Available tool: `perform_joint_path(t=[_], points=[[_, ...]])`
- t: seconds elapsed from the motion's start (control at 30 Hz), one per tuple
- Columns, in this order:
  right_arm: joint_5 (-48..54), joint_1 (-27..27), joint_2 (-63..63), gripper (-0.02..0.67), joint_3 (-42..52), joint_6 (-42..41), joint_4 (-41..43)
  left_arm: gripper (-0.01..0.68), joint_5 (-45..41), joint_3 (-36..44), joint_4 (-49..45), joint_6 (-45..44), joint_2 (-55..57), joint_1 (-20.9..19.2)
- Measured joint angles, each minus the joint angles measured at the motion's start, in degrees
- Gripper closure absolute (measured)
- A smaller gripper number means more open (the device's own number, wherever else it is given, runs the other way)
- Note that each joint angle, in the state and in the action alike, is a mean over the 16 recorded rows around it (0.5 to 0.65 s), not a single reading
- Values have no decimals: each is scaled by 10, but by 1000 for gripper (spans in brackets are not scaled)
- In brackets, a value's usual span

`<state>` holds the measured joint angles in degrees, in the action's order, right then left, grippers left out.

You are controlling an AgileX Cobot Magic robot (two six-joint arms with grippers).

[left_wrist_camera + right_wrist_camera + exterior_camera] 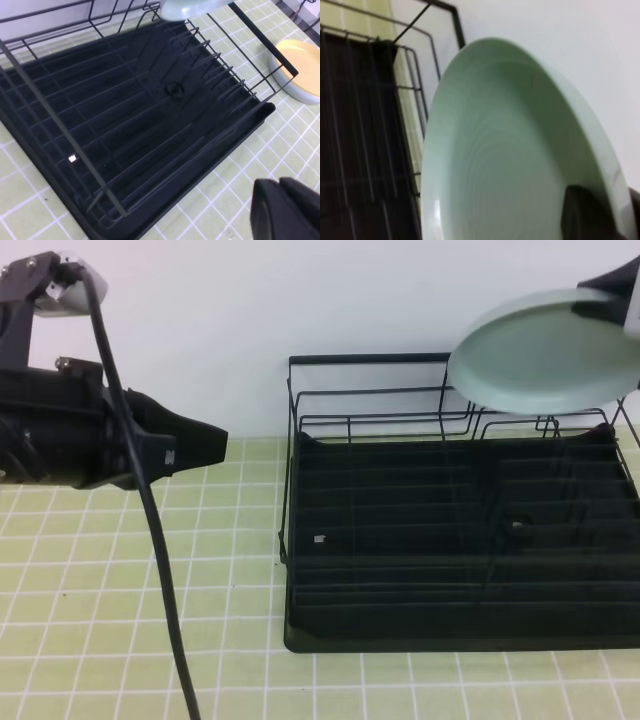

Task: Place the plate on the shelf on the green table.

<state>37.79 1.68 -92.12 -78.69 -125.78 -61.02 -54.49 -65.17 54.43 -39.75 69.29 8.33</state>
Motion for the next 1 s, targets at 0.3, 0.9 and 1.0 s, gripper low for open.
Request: perform_joint_path(t=[0.3,0.9,1.0], points=[[29,0,11,641,0,36,39,673,0,1,0,0,0,0],[31,0,-40,647,1,64,64,673,-2,1,0,0,0,0],[32,0,-53,652,1,69,65,673,-2,1,0,0,0,0]])
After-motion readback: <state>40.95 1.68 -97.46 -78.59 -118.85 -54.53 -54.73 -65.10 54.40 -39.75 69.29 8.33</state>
